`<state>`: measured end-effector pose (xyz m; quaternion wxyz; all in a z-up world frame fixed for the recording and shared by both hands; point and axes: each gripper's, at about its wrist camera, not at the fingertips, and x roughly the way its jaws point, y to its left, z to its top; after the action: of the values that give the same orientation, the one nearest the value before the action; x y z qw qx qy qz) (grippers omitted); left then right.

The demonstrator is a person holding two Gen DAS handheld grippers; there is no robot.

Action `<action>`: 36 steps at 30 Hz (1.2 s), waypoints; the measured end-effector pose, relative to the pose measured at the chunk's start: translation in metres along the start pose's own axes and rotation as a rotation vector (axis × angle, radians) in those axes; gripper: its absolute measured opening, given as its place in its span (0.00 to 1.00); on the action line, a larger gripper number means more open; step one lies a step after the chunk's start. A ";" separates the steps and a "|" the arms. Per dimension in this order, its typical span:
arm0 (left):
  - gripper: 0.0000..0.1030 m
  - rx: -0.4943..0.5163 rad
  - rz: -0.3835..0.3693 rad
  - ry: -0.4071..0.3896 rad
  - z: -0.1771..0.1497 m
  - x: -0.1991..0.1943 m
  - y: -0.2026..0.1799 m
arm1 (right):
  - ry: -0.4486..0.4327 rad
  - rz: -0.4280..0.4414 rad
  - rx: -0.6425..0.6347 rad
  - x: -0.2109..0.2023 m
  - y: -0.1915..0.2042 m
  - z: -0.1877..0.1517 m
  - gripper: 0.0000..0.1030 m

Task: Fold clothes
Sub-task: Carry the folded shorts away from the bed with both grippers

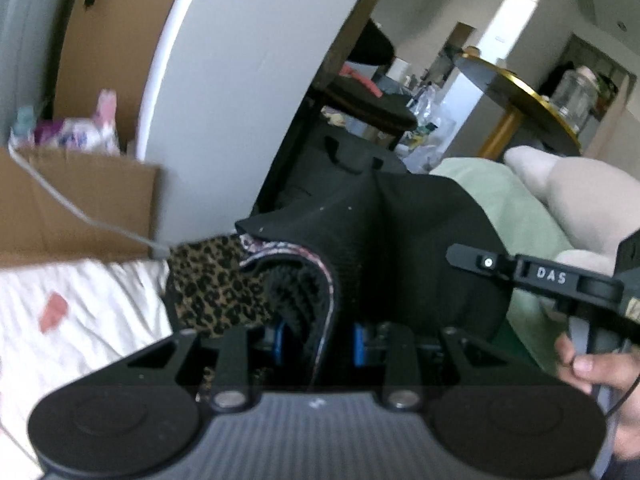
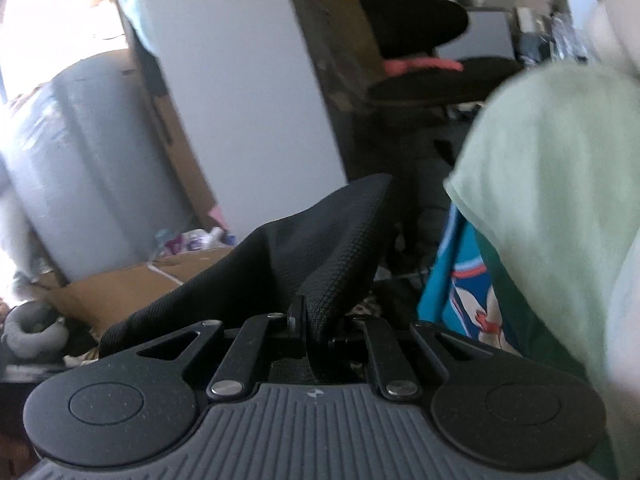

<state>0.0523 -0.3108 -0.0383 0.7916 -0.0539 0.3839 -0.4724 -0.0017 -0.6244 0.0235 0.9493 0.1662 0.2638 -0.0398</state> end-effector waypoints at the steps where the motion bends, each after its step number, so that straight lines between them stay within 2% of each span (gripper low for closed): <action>1: 0.32 -0.013 -0.005 0.001 -0.005 0.008 0.004 | -0.005 -0.005 0.001 0.006 -0.004 -0.004 0.08; 6: 0.32 -0.069 -0.031 0.015 -0.024 0.044 0.026 | -0.017 0.004 -0.041 0.037 -0.020 -0.023 0.08; 15: 0.32 -0.079 -0.055 0.024 -0.032 0.087 0.058 | 0.014 0.023 -0.050 0.087 -0.047 -0.030 0.08; 23: 0.32 -0.090 -0.047 0.043 -0.023 0.120 0.076 | 0.039 0.050 -0.024 0.133 -0.072 -0.023 0.08; 30: 0.32 -0.174 -0.008 0.057 -0.009 0.139 0.106 | 0.061 0.090 -0.056 0.176 -0.074 -0.017 0.08; 36: 0.32 -0.225 0.004 0.071 -0.002 0.156 0.127 | 0.093 0.080 0.014 0.207 -0.084 -0.017 0.08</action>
<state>0.1810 -0.3641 -0.1834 0.7674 -0.1251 0.4623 -0.4263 0.1539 -0.6952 -0.1219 0.9357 0.1847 0.3005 0.0040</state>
